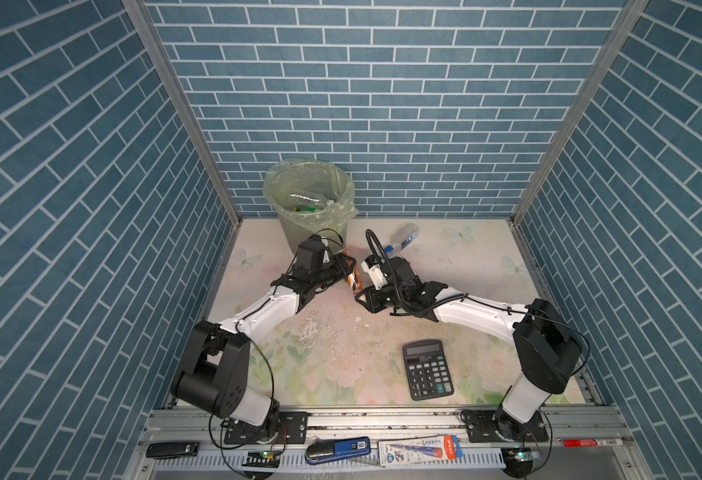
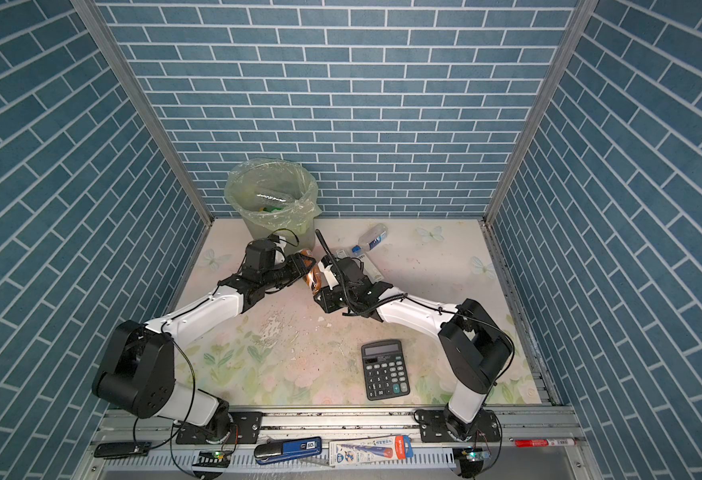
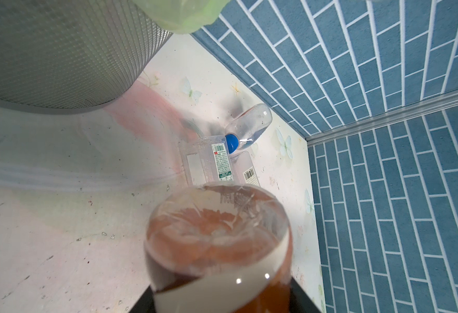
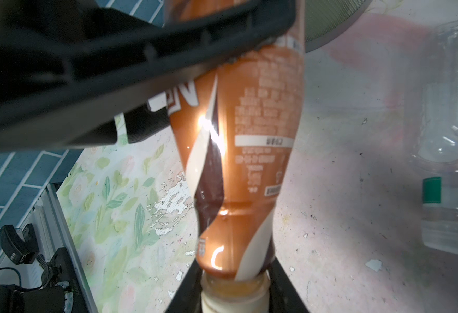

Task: Throw the plastic bottles in the bin
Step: 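Bring the Nescafe bottle to the left gripper and close it on the bottle, then raise the Nescafe bottle over the bin with the left gripper while the right withdraws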

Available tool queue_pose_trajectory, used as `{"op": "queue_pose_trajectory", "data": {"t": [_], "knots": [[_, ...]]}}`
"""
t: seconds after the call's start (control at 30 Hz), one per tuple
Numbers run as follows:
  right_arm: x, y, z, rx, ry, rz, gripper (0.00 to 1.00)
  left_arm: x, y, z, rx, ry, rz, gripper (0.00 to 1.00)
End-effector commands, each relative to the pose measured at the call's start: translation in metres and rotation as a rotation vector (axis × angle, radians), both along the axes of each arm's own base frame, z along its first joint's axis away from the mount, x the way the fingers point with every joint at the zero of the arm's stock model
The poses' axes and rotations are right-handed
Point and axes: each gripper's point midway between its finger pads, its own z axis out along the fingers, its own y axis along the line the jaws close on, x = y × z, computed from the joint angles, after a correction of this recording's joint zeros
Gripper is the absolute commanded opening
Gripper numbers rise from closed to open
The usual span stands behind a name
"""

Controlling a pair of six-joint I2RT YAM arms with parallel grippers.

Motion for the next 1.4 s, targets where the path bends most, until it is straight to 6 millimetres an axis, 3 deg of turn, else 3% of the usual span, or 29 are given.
{"op": "queue_pose_trajectory", "data": {"t": [0.0, 0.2, 0.37, 0.63, 0.7, 1.03, 1.37], "knots": [[-0.005, -0.002, 0.012, 0.016, -0.049, 0.029, 0.3, 0.003, 0.002, 0.018, 0.027, -0.052, -0.001, 0.54], [-0.007, -0.007, 0.025, 0.022, -0.077, 0.028, 0.49, 0.0, 0.007, 0.031, 0.066, -0.077, 0.001, 0.54], [-0.007, -0.017, 0.046, 0.028, -0.132, 0.017, 0.65, -0.002, 0.013, 0.054, 0.107, -0.123, 0.0, 0.54], [0.0, -0.029, 0.096, 0.065, -0.252, -0.015, 0.88, 0.0, 0.026, 0.117, 0.172, -0.266, 0.03, 0.54], [0.003, -0.028, 0.112, 0.091, -0.28, -0.021, 0.99, 0.004, 0.03, 0.139, 0.201, -0.323, 0.046, 0.54], [0.029, -0.015, 0.18, 0.124, -0.41, -0.054, 0.99, 0.032, 0.039, 0.243, 0.329, -0.592, 0.109, 0.55], [0.053, -0.004, 0.227, 0.176, -0.436, -0.086, 0.99, 0.065, 0.061, 0.332, 0.512, -0.856, 0.269, 0.57]]}}
